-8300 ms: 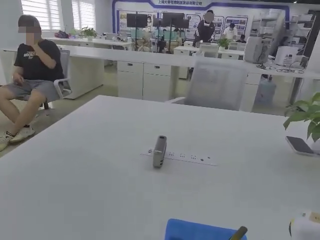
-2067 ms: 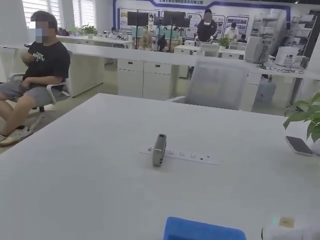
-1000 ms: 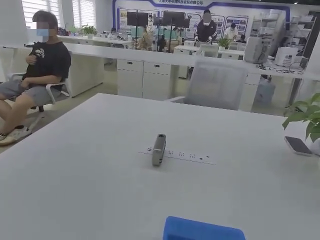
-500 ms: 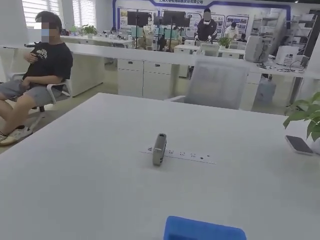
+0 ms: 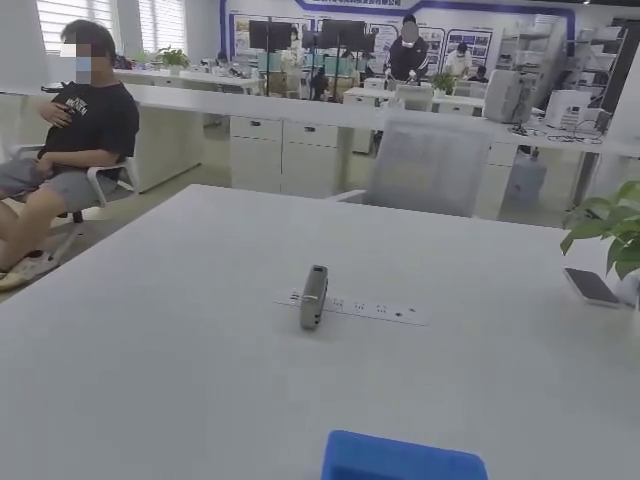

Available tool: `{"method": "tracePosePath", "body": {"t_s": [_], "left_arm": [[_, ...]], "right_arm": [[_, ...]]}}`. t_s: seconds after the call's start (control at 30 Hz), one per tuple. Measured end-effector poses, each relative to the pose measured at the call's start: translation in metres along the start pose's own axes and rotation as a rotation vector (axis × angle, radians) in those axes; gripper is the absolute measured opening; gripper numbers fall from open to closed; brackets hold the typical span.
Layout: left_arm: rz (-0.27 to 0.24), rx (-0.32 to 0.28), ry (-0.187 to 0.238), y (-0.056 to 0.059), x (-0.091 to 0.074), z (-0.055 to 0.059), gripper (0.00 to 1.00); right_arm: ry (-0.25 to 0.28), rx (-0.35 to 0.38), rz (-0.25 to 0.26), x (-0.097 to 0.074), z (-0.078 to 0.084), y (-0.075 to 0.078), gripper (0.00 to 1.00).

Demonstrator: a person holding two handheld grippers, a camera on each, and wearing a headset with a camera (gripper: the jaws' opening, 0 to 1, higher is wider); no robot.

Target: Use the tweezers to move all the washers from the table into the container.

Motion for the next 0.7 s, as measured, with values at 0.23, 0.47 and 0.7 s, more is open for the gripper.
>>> {"method": "tracePosePath", "body": {"t_s": [0.23,0.47,0.7], "left_arm": [[0.005,0.008,-0.002,0.001,0.0,0.0,0.68],[0.056,0.046,-0.017,0.01,0.0,-0.002,0.53],[0.177,0.126,-0.068,0.028,0.001,-0.001,0.35]], "right_arm": [[-0.07,-0.043,0.008,-0.008,0.016,0.0,0.0],[-0.073,-0.162,0.004,-0.016,0.006,-0.001,0.0],[-0.022,-0.285,-0.007,-0.04,-0.02,-0.012,0.0]]}}
Point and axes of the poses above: the centre of the closed fingertips' face, and the gripper's own axes: x roughly forward along the fingers, y roughly to its right, z roughly out of its underside, the point moved 3 cm from there along -x, roughly backward along the fingers, and after that the axes turned 4 degrees about y, right-handed, at the moved point
